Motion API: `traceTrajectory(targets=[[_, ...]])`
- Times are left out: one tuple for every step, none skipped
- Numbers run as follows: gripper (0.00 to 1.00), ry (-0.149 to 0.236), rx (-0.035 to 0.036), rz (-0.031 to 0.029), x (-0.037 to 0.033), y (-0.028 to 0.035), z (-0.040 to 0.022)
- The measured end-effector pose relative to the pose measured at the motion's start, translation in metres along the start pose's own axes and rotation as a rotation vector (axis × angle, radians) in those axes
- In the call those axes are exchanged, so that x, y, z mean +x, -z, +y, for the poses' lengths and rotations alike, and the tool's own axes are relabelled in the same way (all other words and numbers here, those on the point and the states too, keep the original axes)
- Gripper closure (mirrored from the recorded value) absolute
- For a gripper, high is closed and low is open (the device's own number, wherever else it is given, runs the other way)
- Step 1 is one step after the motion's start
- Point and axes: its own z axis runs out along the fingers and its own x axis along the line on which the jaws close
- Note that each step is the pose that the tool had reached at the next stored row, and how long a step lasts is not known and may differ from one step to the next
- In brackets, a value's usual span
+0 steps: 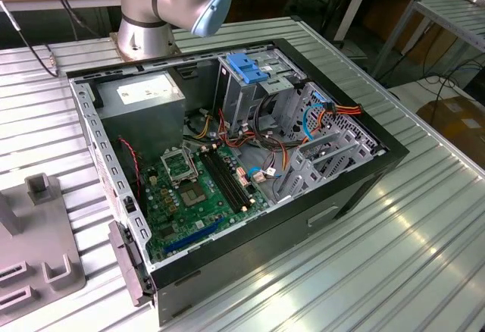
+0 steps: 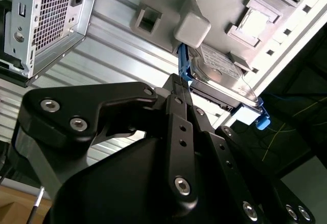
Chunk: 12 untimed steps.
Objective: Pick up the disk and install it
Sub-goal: 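Reach for the disk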
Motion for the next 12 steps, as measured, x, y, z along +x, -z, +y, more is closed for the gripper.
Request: traceTrajectory(targets=[[0.9,0.0,0.0,0.0,0.0016,0.0,-0.0001],[0.9,0.0,0.0,0.0,0.0027,0.0001,-0.0002],[0.9,0.0,0.0,-0.0001,0.0041,0.0001,-0.0003],[0.9,0.0,0.0,-0.0001,0.0052,0.0001,-0.0004],[0.9,0.0,0.0,-0.0001,0.0068,0.0002,-0.0005],[0.9,0.0,-0.0001,-0.0001,0.0082,0.0002,-0.0006],[0.9,0.0,0.0,-0.0001,0.0099,0.0002,-0.0007],[0.9,0.0,0.0,-0.0001,0.011,0.0003,-0.0008],[0.9,0.0,0.0,0.0,0.0133,0.0003,-0.001],[0.9,0.0,0.0,0.0,0.017,0.0005,-0.0013],[0.9,0.0,0.0,0.0,0.0188,0.0005,-0.0014],[0.9,0.0,0.0,0.0,0.0205,0.0006,-0.0015]])
